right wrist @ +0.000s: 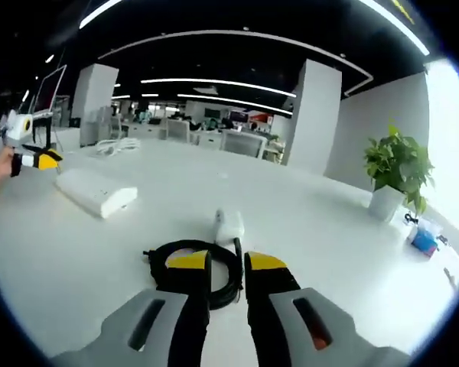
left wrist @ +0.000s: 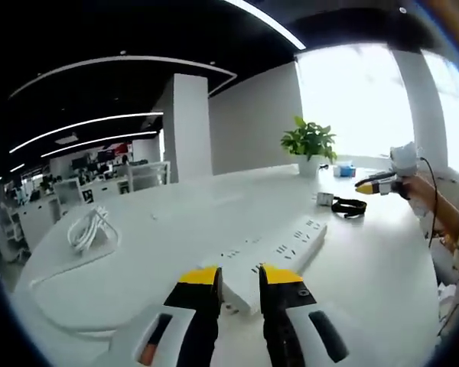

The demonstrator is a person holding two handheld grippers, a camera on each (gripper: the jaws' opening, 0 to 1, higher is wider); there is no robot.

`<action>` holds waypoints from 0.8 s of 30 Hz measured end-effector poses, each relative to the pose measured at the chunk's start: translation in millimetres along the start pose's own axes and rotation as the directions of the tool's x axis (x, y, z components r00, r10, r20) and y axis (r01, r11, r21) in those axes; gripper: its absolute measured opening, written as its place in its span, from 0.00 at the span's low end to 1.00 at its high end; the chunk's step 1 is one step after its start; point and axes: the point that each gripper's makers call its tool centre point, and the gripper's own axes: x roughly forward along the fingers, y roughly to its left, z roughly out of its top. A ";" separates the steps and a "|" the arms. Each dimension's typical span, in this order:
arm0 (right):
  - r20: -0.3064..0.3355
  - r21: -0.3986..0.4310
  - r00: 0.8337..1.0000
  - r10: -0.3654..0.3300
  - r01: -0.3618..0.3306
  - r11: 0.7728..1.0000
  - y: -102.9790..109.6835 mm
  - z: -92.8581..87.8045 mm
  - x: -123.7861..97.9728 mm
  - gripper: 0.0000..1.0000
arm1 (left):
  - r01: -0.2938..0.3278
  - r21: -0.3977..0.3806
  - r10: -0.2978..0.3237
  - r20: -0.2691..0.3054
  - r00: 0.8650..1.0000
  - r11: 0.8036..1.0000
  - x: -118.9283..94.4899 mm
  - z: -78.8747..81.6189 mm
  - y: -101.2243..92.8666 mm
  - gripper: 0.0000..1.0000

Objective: Straighten the power strip on the desk, plug the charger into it

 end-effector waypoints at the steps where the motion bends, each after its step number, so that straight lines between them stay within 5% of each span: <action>1: -0.020 0.004 1.000 0.002 -0.001 1.000 -0.4 -4.8 0.3 0.18 | 0.004 -0.013 -0.003 0.014 1.000 1.000 -0.5 2.7 0.1 0.20; 5: -0.075 0.023 0.997 -0.010 0.012 1.000 -2.3 -17.8 1.9 0.19 | 0.003 -0.028 -0.002 0.045 0.999 1.000 -1.9 7.8 -0.8 0.20; 11: -0.166 0.185 0.986 0.032 -0.001 0.983 -4.5 -25.0 4.1 0.20 | -0.002 -0.018 0.002 0.033 0.999 1.000 -1.6 5.0 -1.4 0.20; 24: -0.347 -0.023 0.937 0.028 -0.038 0.999 -5.6 -21.7 26.3 0.15 | 0.017 -0.008 -0.017 0.044 0.999 1.000 -3.6 9.0 -6.9 0.20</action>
